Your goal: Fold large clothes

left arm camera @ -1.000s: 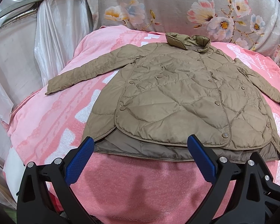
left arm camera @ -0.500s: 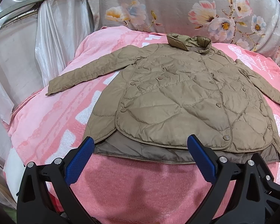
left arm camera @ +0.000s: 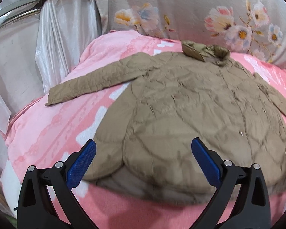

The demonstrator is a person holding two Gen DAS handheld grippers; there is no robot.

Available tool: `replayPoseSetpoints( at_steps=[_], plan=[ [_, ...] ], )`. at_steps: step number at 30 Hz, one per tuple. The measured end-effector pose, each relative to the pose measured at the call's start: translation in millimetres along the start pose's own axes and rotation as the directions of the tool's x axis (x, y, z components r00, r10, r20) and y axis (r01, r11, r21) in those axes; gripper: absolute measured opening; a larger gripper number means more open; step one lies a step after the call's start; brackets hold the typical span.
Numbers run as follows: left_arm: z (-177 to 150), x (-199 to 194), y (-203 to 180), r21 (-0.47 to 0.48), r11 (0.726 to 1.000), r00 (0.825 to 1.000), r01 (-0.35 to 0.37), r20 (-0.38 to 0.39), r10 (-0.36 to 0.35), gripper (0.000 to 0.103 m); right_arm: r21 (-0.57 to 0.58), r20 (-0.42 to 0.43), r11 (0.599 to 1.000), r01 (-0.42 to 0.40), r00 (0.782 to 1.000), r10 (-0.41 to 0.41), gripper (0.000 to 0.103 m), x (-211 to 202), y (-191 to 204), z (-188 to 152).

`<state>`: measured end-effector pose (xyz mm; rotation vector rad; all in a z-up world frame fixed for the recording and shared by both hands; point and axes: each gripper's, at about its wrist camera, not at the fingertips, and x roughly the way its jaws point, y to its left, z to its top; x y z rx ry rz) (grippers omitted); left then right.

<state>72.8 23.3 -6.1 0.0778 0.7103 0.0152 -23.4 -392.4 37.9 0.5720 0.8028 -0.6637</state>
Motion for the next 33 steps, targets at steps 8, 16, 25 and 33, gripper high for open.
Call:
replayPoseSetpoints(
  at_steps=[8, 16, 25, 33],
  plan=[
    [38.4, 44.2, 3.1, -0.027, 0.996, 0.996, -0.082, -0.024, 0.081, 0.098, 0.42, -0.028, 0.907, 0.016, 1.0, -0.005, 0.098, 91.1, -117.2, 79.8],
    [55.1, 87.6, 10.5, -0.031, 0.992, 0.989, -0.126, -0.077, 0.124, 0.098, 0.414, 0.021, 0.909, 0.045, 0.998, -0.059, 0.085, 139.3, -128.4, 108.6],
    [60.7, 117.6, 12.5, -0.036, 0.99, 0.987, -0.134, -0.1, 0.13, 0.098, 0.424, 0.05, 0.905, 0.002, 0.998, -0.026, 0.005, 148.3, -112.9, 143.2],
    [63.2, 124.9, 20.0, -0.063, 0.988, 0.984, -0.142, -0.115, 0.134, 0.098, -0.094, 0.165, 0.959, -0.266, 0.946, 0.279, 0.005, 73.2, 98.1, 158.4]
  ],
)
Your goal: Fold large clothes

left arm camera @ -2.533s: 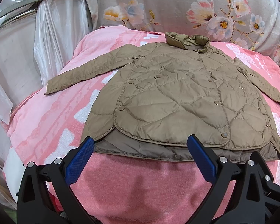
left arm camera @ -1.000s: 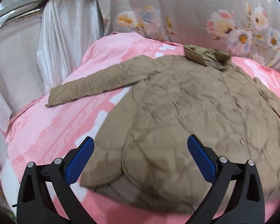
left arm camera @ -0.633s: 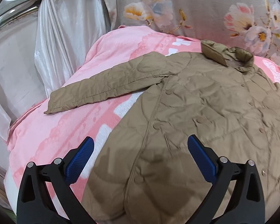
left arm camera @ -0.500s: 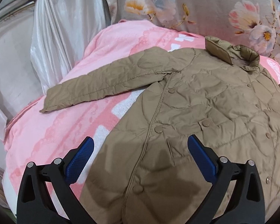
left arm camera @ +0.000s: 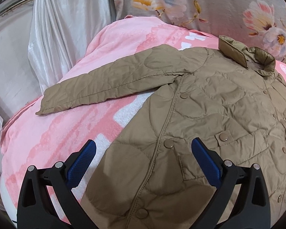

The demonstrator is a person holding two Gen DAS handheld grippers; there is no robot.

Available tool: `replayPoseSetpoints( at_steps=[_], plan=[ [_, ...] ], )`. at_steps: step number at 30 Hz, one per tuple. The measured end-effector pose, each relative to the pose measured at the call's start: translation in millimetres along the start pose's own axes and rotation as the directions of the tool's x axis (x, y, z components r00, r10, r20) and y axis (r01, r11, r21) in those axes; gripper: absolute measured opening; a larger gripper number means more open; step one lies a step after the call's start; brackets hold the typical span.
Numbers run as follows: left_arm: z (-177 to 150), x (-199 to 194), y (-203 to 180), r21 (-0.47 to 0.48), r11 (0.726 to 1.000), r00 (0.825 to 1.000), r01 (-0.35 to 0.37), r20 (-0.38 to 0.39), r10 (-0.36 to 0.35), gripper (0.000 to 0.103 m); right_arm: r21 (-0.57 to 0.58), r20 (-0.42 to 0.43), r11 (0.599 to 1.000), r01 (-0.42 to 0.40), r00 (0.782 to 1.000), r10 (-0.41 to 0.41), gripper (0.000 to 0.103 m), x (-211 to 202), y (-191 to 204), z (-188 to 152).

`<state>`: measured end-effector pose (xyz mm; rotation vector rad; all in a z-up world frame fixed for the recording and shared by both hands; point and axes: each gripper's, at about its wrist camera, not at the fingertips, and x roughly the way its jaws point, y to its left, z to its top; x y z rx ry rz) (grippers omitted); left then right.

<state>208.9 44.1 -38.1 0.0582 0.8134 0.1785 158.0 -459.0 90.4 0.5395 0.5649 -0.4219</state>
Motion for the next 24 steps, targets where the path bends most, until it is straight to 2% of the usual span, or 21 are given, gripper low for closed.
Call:
replayPoseSetpoints(
  at_steps=[2, 5, 8, 11, 15, 18, 21, 23, 24],
  plan=[
    [-1.3, 2.1, 3.5, -0.007, 1.0, 1.0, -0.003, -0.008, 0.003, 0.098, -0.114, -0.028, 0.99, -0.086, 0.996, 0.083, 0.005, 4.7, 55.1, -11.5],
    [-4.6, 6.8, 14.2, -0.024, 1.0, 1.0, -0.007, -0.026, 0.007, 0.098, -0.267, -0.111, 0.941, -0.208, 0.977, 0.185, 0.004, 17.7, 135.1, -46.0],
    [-7.2, 10.0, 23.2, -0.042, 0.999, 0.999, -0.003, -0.035, 0.001, 0.098, -0.34, -0.209, 0.893, -0.293, 0.95, 0.232, 0.004, 32.8, 185.8, -85.6],
    [-9.7, 13.8, 30.0, -0.051, 0.999, 0.999, 0.003, -0.042, -0.006, 0.098, -0.399, -0.299, 0.848, -0.35, 0.923, 0.24, 0.004, 45.5, 222.1, -124.8],
    [-14.1, 20.4, 33.0, -0.054, 0.998, 0.998, 0.027, -0.057, -0.03, 0.098, -0.454, -0.391, 0.801, -0.39, 0.895, 0.213, 0.004, 58.6, 250.4, -173.4],
    [-16.0, 23.8, 32.3, -0.054, 0.998, 0.997, 0.041, -0.06, -0.044, 0.098, -0.502, -0.414, 0.78, -0.373, 0.896, 0.162, 0.006, 69.1, 264.2, -195.1],
    [-15.7, 26.6, 33.9, -0.063, 0.996, 0.995, 0.067, -0.069, -0.071, 0.098, -0.512, -0.431, 0.77, -0.38, 0.889, 0.153, 0.013, 72.1, 267.9, -199.6],
    [-12.2, 27.0, 38.3, -0.091, 0.989, 0.988, 0.12, -0.083, -0.128, 0.098, -0.512, -0.448, 0.756, -0.407, 0.878, 0.169, 0.022, 68.0, 269.0, -199.2],
    [-9.4, 26.2, 40.8, -0.111, 0.982, 0.982, 0.155, -0.089, -0.166, 0.098, -0.505, -0.458, 0.751, -0.426, 0.869, 0.185, 0.041, 63.9, 267.9, -200.7]
  ],
)
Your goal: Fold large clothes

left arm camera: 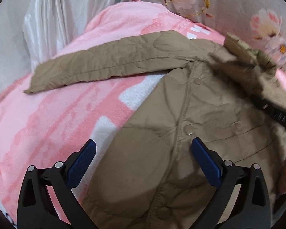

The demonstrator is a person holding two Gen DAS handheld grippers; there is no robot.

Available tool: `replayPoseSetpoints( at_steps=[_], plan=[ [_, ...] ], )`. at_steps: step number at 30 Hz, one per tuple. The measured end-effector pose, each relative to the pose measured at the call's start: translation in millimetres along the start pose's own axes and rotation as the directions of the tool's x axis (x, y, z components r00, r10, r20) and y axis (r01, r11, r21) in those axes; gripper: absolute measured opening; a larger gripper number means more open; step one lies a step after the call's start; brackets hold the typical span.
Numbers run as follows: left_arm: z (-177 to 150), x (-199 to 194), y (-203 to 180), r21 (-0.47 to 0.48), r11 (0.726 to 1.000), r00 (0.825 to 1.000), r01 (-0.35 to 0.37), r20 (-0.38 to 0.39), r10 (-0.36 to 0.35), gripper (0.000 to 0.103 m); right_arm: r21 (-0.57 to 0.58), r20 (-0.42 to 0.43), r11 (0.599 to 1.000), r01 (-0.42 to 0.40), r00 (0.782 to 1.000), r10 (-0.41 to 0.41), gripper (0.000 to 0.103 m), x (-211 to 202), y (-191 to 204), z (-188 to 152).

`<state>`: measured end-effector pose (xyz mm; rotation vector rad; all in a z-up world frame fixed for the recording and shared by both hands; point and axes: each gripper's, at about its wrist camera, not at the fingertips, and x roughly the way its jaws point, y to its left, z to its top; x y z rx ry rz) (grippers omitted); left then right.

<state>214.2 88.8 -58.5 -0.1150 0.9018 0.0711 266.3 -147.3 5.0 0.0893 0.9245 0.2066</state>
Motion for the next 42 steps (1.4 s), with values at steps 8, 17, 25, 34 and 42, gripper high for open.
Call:
replayPoseSetpoints(
  at_steps=[8, 17, 25, 34, 42],
  plan=[
    [43.4, -15.9, -18.3, -0.071, 0.953, 0.955, 0.296, -0.005, -0.297, 0.098, 0.038, 0.127, 0.999, -0.038, 0.991, 0.033, 0.066, -68.7, -17.7, -35.0],
    [77.9, 56.5, -95.2, -0.085, 0.917, 0.899, 0.39, -0.183, -0.399, 0.096, 0.638, 0.139, 0.77, -0.018, 0.986, -0.091, 0.066, -102.2, -222.4, -78.1],
    [98.7, 69.2, -118.4, -0.017, 0.955, 0.946, 0.295, -0.139, -0.294, 0.008, 0.78, 0.132, 0.621, -0.08, 0.991, -0.038, 0.009, -53.9, -294.6, -66.4],
    [105.1, 67.4, -139.4, 0.167, 0.976, 0.99, 0.141, -0.004, -0.142, 0.004, 0.612, 0.117, 0.784, 0.1, 0.97, -0.215, 0.004, -59.7, -264.6, -40.9],
    [77.3, 91.8, -150.8, 0.25, 0.967, 0.997, 0.038, 0.062, -0.055, 0.006, 0.556, 0.009, 0.802, 0.217, 0.964, -0.267, 0.006, -34.1, -257.5, -54.0]
  ],
)
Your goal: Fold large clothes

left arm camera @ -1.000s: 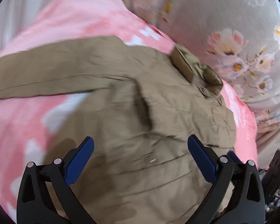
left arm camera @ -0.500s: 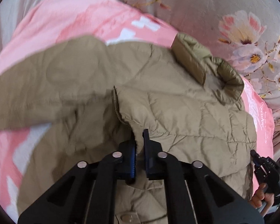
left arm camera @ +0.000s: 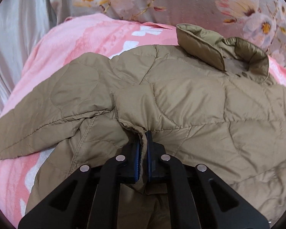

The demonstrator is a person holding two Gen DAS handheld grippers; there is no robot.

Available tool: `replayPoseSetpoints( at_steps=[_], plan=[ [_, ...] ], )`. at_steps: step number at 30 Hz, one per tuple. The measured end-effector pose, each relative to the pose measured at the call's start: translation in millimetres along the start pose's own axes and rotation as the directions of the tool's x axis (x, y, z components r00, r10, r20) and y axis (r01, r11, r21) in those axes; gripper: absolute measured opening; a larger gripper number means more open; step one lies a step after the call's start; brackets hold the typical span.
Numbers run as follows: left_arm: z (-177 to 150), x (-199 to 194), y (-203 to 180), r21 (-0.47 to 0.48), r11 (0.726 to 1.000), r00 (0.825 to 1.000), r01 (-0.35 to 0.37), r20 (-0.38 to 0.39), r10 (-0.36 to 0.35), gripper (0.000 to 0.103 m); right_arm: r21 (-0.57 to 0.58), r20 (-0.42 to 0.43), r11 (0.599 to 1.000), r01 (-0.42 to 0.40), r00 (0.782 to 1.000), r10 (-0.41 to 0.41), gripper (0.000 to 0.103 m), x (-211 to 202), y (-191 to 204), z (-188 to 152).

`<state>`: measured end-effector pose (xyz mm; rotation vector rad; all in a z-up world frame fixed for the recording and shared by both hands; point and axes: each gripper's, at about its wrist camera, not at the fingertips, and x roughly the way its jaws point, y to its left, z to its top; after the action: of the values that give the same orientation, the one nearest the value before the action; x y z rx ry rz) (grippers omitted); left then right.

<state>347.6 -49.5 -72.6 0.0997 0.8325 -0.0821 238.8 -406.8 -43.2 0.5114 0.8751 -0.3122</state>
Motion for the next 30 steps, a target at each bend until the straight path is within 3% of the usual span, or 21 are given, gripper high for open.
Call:
replayPoseSetpoints(
  at_steps=[4, 8, 12, 15, 17, 20, 24, 30],
  plan=[
    [0.0, -0.3, -4.6, 0.021, 0.999, 0.999, -0.029, 0.012, 0.029, 0.007, -0.036, -0.005, 0.998, 0.054, 0.999, -0.054, 0.012, -7.9, 3.2, -2.2],
    [-2.9, -27.1, 7.2, 0.028, 0.999, 0.999, -0.034, 0.027, 0.033, 0.025, -0.059, 0.058, 0.991, 0.117, 0.992, -0.114, 0.02, -58.3, 9.3, -12.9],
    [14.1, -76.9, 12.9, -0.02, 1.0, 0.995, 0.015, 0.104, -0.013, 0.028, -0.139, 0.122, 0.987, 0.075, 0.991, -0.057, 0.021, -88.5, 44.4, -8.6],
    [34.6, -99.1, -5.7, -0.041, 0.993, 0.984, 0.107, 0.146, -0.1, 0.046, -0.23, 0.096, 0.973, 0.023, 0.995, -0.001, 0.021, -75.1, 85.7, -8.9],
    [41.2, -91.1, -29.5, -0.01, 0.99, 0.983, 0.139, 0.119, -0.136, 0.051, -0.289, 0.055, 0.957, 0.017, 0.998, -0.001, 0.021, -52.7, 110.3, -15.4],
    [34.9, -54.4, -66.4, 0.042, 0.995, 0.994, 0.093, 0.05, -0.095, 0.05, -0.294, -0.017, 0.956, -0.018, 1.0, 0.013, 0.018, -25.6, 123.8, -25.8],
    [18.2, -17.3, -74.4, 0.034, 0.997, 0.998, 0.07, -0.006, -0.07, 0.05, -0.295, -0.036, 0.955, -0.01, 0.999, 0.0, 0.017, -6.8, 123.2, -40.4],
    [5.7, -9.8, -79.4, 0.057, 0.998, 0.999, 0.039, 0.036, -0.041, 0.051, -0.301, -0.017, 0.954, 0.001, 1.0, -0.007, 0.017, 0.9, 122.3, -52.7]
  ],
)
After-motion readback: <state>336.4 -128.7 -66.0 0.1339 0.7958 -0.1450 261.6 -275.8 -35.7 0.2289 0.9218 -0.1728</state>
